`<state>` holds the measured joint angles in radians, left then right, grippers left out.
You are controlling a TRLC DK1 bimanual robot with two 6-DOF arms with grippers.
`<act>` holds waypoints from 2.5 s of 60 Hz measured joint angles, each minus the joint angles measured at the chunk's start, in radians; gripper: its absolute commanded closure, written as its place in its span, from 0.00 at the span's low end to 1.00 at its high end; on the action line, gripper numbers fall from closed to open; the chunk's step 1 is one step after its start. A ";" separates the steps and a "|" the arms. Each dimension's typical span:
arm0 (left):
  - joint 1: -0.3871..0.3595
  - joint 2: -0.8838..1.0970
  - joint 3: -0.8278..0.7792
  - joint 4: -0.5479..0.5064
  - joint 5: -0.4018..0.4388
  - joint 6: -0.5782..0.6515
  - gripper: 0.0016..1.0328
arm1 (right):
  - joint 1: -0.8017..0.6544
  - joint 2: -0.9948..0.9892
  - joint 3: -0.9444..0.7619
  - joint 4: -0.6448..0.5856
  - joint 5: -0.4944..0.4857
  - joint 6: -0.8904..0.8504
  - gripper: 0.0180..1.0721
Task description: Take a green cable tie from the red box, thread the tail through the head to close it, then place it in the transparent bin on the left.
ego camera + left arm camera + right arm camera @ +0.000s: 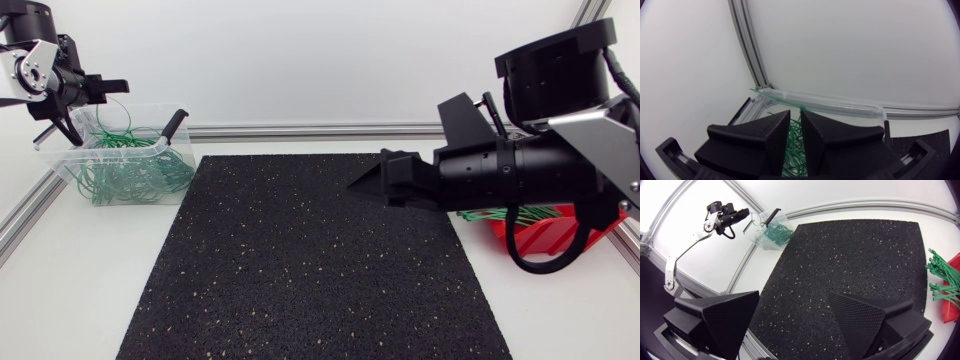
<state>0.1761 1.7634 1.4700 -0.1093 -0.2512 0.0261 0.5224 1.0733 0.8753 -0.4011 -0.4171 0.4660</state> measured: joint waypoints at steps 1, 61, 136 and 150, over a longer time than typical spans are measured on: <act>0.000 0.012 0.006 -0.014 -0.006 0.000 0.21 | 0.000 -0.005 -0.001 -0.002 0.000 0.000 0.04; -0.048 -0.599 -0.575 -0.058 -0.066 0.004 0.04 | -0.384 -0.360 -0.243 0.003 0.251 -0.392 0.04; -0.134 -1.397 -1.248 0.089 0.068 0.019 0.04 | -0.513 -1.057 -0.847 0.380 0.408 -0.488 0.04; -0.146 -1.513 -1.313 0.089 0.125 0.011 0.04 | -0.518 -1.068 -0.851 0.384 0.415 -0.485 0.04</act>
<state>0.0303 0.2504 0.1574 -0.0200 -0.1265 0.0368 0.0044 0.0055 0.0238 -0.0170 -0.0025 -0.0189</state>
